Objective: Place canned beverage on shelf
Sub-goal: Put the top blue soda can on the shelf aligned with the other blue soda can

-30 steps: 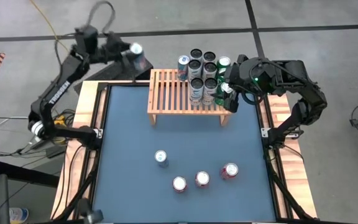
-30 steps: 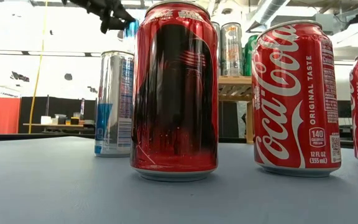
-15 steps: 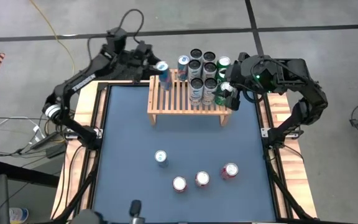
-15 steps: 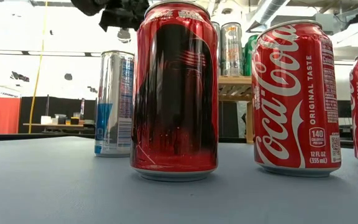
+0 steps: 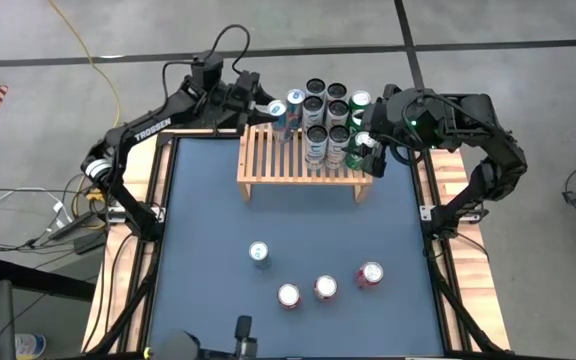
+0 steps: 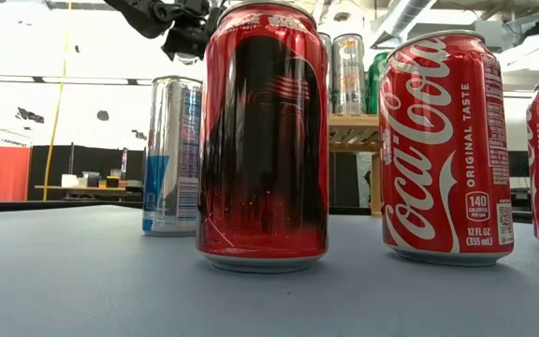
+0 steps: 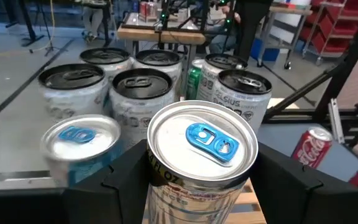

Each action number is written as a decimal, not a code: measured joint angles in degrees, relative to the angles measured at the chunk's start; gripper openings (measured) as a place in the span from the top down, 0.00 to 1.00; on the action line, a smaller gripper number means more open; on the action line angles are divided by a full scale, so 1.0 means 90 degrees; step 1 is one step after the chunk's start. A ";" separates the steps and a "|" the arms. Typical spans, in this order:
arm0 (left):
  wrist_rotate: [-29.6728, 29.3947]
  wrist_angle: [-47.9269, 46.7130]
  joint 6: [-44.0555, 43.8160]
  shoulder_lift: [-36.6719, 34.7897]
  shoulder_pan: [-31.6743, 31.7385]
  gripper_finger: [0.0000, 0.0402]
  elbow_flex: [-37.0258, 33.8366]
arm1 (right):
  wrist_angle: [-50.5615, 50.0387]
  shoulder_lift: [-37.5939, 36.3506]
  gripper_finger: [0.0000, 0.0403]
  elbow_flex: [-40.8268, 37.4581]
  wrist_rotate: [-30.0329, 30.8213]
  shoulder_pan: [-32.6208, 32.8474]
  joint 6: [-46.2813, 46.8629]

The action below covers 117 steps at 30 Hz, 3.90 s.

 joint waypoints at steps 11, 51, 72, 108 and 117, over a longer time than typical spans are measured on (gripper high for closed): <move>-0.0107 -0.0173 0.0767 0.0104 -0.0292 0.46 0.0002 | 0.0000 0.0002 0.22 -0.0001 0.0000 0.0000 -0.0062; -0.0755 -0.0103 0.0958 0.0415 -0.0385 0.37 0.0000 | -0.0007 0.0002 0.22 -0.0001 -0.0005 -0.0039 -0.0213; -0.1349 -0.0100 0.1053 0.0403 -0.0513 0.26 0.0000 | -0.0008 0.0005 0.22 0.0000 -0.0015 -0.0039 -0.0213; -0.1102 -0.1557 0.0578 0.0361 -0.0010 0.26 0.0000 | -0.0119 0.0005 0.22 -0.0001 -0.0010 -0.0039 -0.0206; -0.1710 -0.2834 0.1496 0.0062 -0.0368 0.45 0.0000 | -0.0119 0.0005 0.22 -0.0001 -0.0010 -0.0039 -0.0206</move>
